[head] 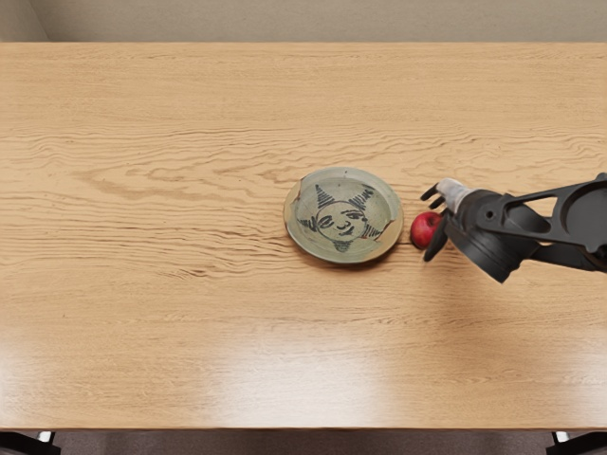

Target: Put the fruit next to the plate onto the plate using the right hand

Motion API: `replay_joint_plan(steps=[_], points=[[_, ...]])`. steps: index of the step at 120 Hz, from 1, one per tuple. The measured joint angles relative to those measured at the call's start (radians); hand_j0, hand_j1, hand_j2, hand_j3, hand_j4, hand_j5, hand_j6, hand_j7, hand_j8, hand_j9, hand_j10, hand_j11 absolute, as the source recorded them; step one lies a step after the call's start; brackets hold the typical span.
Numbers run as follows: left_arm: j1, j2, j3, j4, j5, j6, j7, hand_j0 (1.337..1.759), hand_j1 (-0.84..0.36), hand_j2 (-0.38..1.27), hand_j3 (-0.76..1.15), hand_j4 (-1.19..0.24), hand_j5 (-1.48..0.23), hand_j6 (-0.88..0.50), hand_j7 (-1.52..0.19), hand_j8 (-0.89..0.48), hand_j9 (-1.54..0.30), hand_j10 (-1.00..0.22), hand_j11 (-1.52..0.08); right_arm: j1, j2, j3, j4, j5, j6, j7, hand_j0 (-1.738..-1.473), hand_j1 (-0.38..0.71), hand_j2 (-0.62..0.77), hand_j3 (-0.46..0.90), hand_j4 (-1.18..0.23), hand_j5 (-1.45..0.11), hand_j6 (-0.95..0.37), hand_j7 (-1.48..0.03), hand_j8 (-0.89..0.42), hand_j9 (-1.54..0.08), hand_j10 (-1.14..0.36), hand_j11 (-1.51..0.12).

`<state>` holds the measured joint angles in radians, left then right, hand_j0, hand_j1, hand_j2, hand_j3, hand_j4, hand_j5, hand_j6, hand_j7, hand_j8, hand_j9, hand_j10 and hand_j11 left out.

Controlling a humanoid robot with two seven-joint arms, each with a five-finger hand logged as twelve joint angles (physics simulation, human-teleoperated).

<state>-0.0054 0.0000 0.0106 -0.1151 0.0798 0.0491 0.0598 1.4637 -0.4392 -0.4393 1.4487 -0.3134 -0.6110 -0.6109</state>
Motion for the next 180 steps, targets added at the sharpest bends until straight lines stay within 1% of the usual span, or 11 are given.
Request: replay_joint_plan(steps=[46,57,74,98,107,120,133,136,145,155,180], points=[[0.000,0.000,0.000,0.000,0.000,0.000,0.000,1.658,0.06,0.05,0.00,-0.24,-0.32,-0.24,-0.32,-0.24,-0.32,-0.24,-0.32,-0.032,0.023,0.003,-0.067,0.000,0.000,0.000,-1.658,0.07,-0.07,0.00,-0.35,-0.46,-0.35,-0.46,-0.35,-0.45,-0.35,-0.46],[0.001,0.000,0.000,0.000,0.000,0.000,0.000,1.658,0.06,0.05,0.00,-0.24,-0.32,-0.24,-0.32,-0.24,-0.32,-0.24,-0.32,-0.034,0.026,0.003,-0.070,0.000,-0.001,0.000,-1.658,0.08,-0.07,0.00,-0.36,-0.46,-0.36,-0.47,-0.29,-0.56,-0.35,-0.46],[0.000,0.000,0.000,0.000,0.000,0.000,0.000,1.658,0.06,0.05,0.00,-0.24,-0.32,-0.24,-0.32,-0.24,-0.32,-0.24,-0.32,-0.036,0.028,0.004,-0.073,-0.002,-0.001,0.000,-1.658,0.15,-0.06,0.00,-0.43,-0.54,-0.42,-0.55,-0.26,-0.63,-0.34,-0.50],[0.001,0.000,0.000,0.000,0.000,0.000,0.000,1.658,0.06,0.05,0.00,-0.24,-0.32,-0.24,-0.32,-0.24,-0.32,-0.24,-0.32,-0.042,0.038,0.003,-0.075,-0.007,-0.003,-0.002,-1.658,0.21,-0.07,0.00,-0.51,-0.58,-0.48,-0.62,-0.05,-0.91,-0.11,-0.86],[0.001,0.000,0.000,0.000,0.000,0.000,0.000,1.658,0.06,0.05,0.00,-0.24,-0.32,-0.24,-0.32,-0.24,-0.32,-0.24,-0.32,-0.044,0.040,0.003,-0.076,-0.008,-0.003,-0.002,-1.657,0.23,-0.07,0.00,-0.53,-0.60,-0.48,-0.65,-0.02,-0.96,-0.08,-0.92],[0.000,0.000,0.000,0.000,0.000,0.000,0.000,1.658,0.06,0.05,0.00,-0.24,-0.32,-0.24,-0.32,-0.24,-0.32,-0.24,-0.32,-0.044,0.040,0.003,-0.077,-0.009,-0.003,-0.002,-1.656,0.25,0.00,0.00,-0.55,-0.65,-0.47,-0.70,-0.03,-0.96,-0.09,-0.91],[0.001,0.000,0.000,0.000,0.000,0.000,0.000,1.658,0.06,0.05,0.00,-0.24,-0.32,-0.24,-0.32,-0.24,-0.32,-0.24,-0.32,-0.042,0.037,0.003,-0.077,-0.008,-0.002,-0.001,-1.656,0.27,0.09,0.00,-0.55,-0.72,-0.46,-0.76,-0.09,-0.88,-0.16,-0.82],[0.001,0.000,0.000,0.000,0.000,0.000,0.000,1.658,0.06,0.05,0.00,-0.24,-0.32,-0.24,-0.32,-0.24,-0.32,-0.24,-0.32,-0.041,0.034,0.004,-0.077,-0.007,-0.001,-0.001,-1.656,0.27,0.10,0.00,-0.55,-0.73,-0.46,-0.77,-0.15,-0.86,-0.20,-0.78],[0.001,0.000,0.000,0.000,0.000,0.000,0.000,1.658,0.06,0.05,0.00,-0.24,-0.32,-0.24,-0.32,-0.24,-0.32,-0.24,-0.32,-0.037,0.020,0.005,-0.077,-0.004,0.000,0.000,-1.656,0.28,0.12,0.00,-0.54,-0.77,-0.45,-0.79,-0.30,-0.86,-0.33,-0.80],[0.001,0.000,0.000,0.000,0.000,0.000,0.000,1.658,0.06,0.05,0.00,-0.24,-0.32,-0.24,-0.32,-0.24,-0.32,-0.24,-0.32,-0.027,0.002,0.005,-0.074,-0.002,0.000,0.000,-1.656,0.28,0.11,0.00,-0.52,-0.79,-0.44,-0.80,-0.41,-0.85,-0.43,-0.81],[0.001,0.000,0.000,0.000,0.000,0.000,0.000,1.658,0.06,0.05,0.00,-0.24,-0.32,-0.24,-0.32,-0.24,-0.32,-0.24,-0.32,0.031,-0.058,0.039,-0.022,0.007,0.000,0.000,-1.656,0.28,0.12,0.00,-0.51,-0.81,-0.44,-0.81,-0.53,-0.83,-0.55,-0.82]])
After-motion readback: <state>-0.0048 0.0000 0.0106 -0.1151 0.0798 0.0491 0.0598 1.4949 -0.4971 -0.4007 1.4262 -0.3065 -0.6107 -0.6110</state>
